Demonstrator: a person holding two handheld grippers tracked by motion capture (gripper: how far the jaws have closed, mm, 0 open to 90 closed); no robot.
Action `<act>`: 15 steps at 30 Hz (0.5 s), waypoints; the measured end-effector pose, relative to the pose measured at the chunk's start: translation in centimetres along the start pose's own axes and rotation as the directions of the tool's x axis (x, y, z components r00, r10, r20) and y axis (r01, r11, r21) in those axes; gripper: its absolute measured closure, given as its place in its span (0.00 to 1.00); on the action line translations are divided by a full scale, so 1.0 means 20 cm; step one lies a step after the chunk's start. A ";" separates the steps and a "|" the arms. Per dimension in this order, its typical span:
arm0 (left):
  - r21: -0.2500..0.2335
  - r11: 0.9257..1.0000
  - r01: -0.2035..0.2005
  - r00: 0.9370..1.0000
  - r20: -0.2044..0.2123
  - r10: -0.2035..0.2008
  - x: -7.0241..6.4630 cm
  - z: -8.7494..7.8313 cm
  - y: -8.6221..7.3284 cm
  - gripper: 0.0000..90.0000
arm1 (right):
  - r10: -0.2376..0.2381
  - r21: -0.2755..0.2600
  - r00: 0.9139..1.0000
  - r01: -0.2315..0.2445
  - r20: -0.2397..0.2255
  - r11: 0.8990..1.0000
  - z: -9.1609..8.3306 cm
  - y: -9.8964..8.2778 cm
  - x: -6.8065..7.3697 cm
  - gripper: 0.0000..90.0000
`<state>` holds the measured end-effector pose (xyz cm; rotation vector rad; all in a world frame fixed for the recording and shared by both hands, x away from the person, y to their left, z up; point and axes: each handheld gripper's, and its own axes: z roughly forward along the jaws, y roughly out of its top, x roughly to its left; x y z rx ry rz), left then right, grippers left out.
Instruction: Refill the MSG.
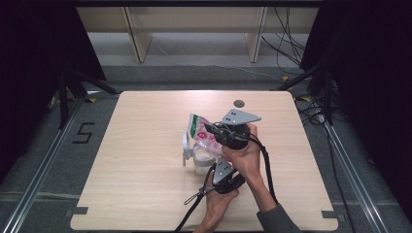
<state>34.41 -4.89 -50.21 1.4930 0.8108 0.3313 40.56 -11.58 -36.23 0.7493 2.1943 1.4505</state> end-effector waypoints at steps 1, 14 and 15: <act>-0.001 1.000 0.003 1.000 0.002 -0.003 0.00 0.00 0.00 0.88 | 0.001 0.014 1.000 -0.001 0.009 1.000 -0.01 0.00 0.00 1.00; -0.004 1.000 0.004 1.000 0.004 -0.004 0.00 0.00 0.00 0.88 | 0.017 0.009 1.000 -0.017 -0.001 1.000 0.00 0.00 0.00 1.00; -0.005 1.000 0.008 1.000 0.005 -0.008 0.00 0.00 0.00 0.88 | 0.015 0.006 1.000 -0.015 0.001 1.000 0.00 0.00 0.00 1.00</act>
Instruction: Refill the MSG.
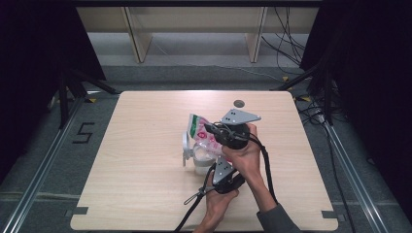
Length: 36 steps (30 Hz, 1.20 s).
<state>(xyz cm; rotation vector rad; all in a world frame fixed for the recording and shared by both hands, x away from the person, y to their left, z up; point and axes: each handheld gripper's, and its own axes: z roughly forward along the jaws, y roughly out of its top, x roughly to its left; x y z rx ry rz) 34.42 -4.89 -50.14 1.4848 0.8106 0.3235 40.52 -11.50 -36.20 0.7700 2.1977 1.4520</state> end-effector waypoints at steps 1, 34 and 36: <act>-0.001 1.000 0.001 1.000 -0.001 -0.001 0.00 0.00 0.00 0.88 | 0.001 0.002 1.000 -0.001 -0.002 1.000 0.00 0.00 0.00 1.00; 0.014 1.000 -0.003 1.000 -0.007 0.003 0.00 -0.01 0.01 0.88 | -0.003 0.021 1.000 0.003 0.006 1.000 -0.01 0.01 0.01 1.00; -0.004 1.000 0.002 1.000 0.007 -0.002 0.00 0.00 0.00 0.88 | -0.022 0.009 1.000 0.022 0.005 1.000 0.00 0.01 0.01 1.00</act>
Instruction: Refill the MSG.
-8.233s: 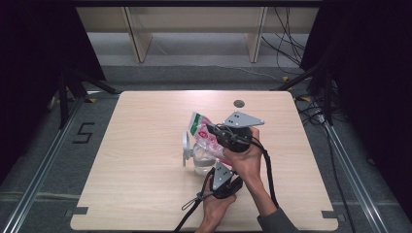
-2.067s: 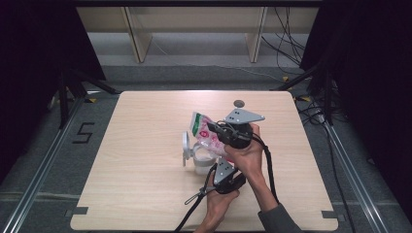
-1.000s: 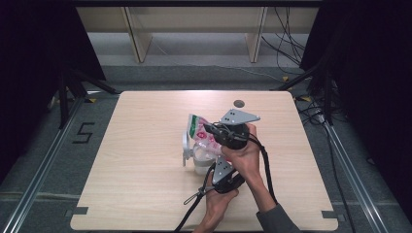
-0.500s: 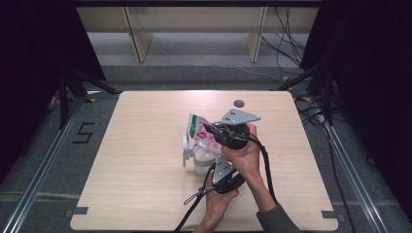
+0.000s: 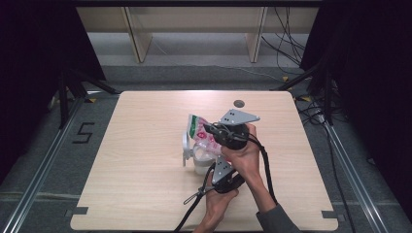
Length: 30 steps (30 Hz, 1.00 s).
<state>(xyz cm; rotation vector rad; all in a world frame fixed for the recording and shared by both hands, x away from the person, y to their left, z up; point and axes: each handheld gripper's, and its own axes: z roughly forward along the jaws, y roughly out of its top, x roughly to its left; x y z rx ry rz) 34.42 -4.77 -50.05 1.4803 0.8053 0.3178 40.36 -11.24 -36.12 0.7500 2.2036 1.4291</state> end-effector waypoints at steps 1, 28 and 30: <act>0.004 1.000 0.000 1.000 -0.002 0.000 0.00 0.00 0.00 0.88 | -0.005 0.013 1.000 0.005 -0.004 1.000 0.00 0.00 0.00 1.00; -0.007 1.000 0.006 1.000 0.006 -0.006 0.00 0.00 0.01 0.88 | -0.007 0.018 1.000 0.006 0.008 1.000 0.00 0.00 0.02 1.00; -0.008 1.000 0.008 1.000 0.000 -0.008 -0.01 0.00 0.01 0.88 | 0.005 0.015 1.000 -0.005 0.000 1.000 0.00 0.00 0.01 1.00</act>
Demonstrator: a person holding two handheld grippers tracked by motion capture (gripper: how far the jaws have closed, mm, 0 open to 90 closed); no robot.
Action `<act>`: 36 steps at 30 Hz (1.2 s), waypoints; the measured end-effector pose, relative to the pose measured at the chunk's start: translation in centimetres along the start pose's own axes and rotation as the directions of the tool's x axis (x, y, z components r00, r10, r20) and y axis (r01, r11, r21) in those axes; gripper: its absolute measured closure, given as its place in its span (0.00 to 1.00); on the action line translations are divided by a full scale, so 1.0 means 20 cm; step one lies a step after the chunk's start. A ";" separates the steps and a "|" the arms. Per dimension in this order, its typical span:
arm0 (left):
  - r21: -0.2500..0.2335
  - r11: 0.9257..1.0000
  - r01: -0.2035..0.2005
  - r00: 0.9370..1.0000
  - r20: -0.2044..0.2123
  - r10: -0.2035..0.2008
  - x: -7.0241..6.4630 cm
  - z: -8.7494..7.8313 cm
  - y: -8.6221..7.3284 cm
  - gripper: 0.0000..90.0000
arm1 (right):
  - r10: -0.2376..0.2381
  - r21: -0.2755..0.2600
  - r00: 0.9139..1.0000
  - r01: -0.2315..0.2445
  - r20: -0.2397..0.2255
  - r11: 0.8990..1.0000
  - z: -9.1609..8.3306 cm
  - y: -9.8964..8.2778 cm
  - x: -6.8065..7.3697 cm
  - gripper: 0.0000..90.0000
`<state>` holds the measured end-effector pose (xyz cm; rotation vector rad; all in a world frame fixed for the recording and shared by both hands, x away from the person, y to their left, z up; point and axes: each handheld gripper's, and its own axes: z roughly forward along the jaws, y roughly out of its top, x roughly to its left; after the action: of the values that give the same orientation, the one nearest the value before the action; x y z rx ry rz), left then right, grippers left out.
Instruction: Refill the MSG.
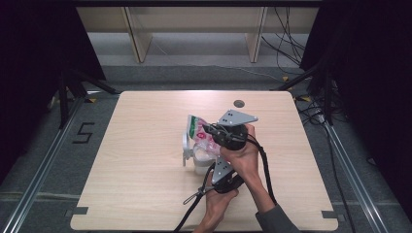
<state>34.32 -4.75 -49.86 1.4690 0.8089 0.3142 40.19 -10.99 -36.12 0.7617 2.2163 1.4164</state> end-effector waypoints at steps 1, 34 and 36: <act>-0.002 1.000 0.000 1.000 0.007 0.000 0.00 0.00 0.00 0.88 | -0.017 -0.006 1.000 0.017 -0.002 1.000 0.00 0.00 0.00 1.00; 0.002 1.000 -0.010 1.000 0.012 0.010 0.00 0.00 0.00 0.88 | -0.025 0.001 1.000 0.025 0.010 1.000 0.00 0.00 -0.01 1.00; 0.013 1.000 -0.006 1.000 -0.004 0.006 0.00 0.00 0.00 0.88 | -0.014 0.001 1.000 0.014 0.003 1.000 0.01 -0.01 -0.01 1.00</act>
<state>34.26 -4.77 -49.84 1.4833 0.8113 0.3173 40.49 -11.09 -36.27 0.7473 2.2152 1.4071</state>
